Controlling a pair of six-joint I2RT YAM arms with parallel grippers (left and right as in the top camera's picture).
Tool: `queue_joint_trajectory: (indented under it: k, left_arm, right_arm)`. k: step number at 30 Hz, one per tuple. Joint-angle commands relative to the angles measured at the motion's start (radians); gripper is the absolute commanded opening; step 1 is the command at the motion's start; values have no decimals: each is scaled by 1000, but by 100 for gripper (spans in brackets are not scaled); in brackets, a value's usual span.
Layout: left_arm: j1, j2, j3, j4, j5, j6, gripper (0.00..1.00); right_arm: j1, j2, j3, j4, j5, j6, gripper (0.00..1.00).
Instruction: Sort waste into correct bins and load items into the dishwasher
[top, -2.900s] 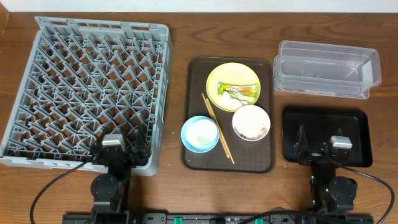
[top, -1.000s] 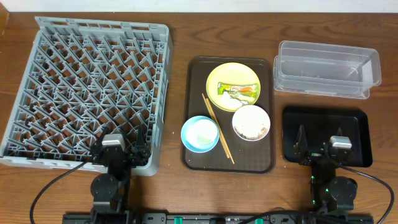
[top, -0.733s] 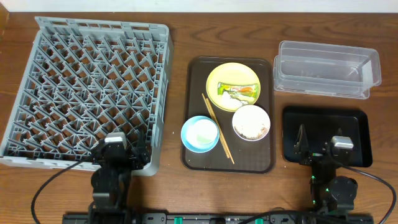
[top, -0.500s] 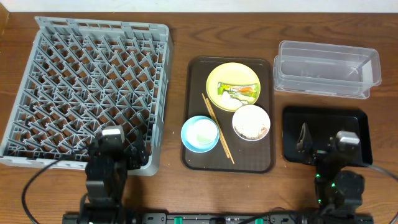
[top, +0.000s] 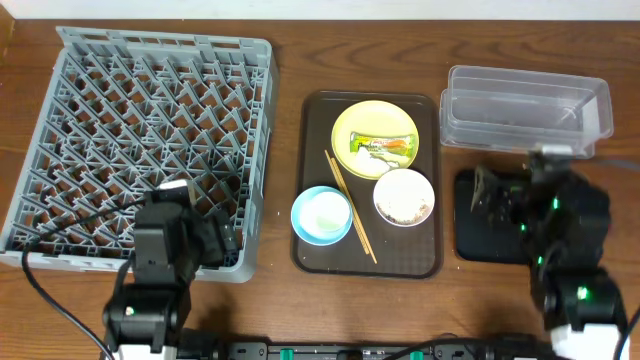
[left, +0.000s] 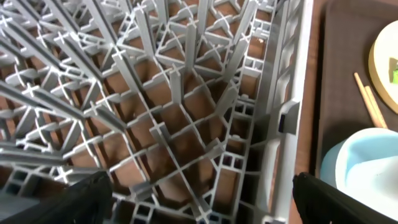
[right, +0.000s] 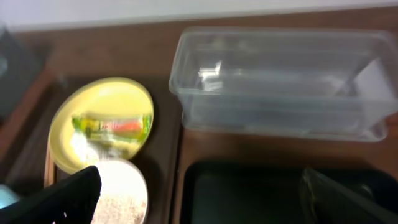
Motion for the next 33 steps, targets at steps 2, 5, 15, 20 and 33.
queue_joint_trajectory:
  k: [2,5,15,20,33]
  left_arm:
    - [-2,36,84,-47,-4,-40,95]
    - [-2,39,97,-57,-4,-40,95]
    - [-2,38,98,-54,-5,-39,95]
    - [-2,39,98,-52,-4,-40,95]
    - [-2,39,98,-51,-4,-40,95]
  right_arm:
    - [10,144,161,-106,-46,-137,99]
    - [10,222,241,-161,-65,-150,99]
    - [17,280,257,-61,-248,-120,99]
    - [86,311,259,-7,-248,-121,99]
    - [286,623,504,-121,-219,-207,99]
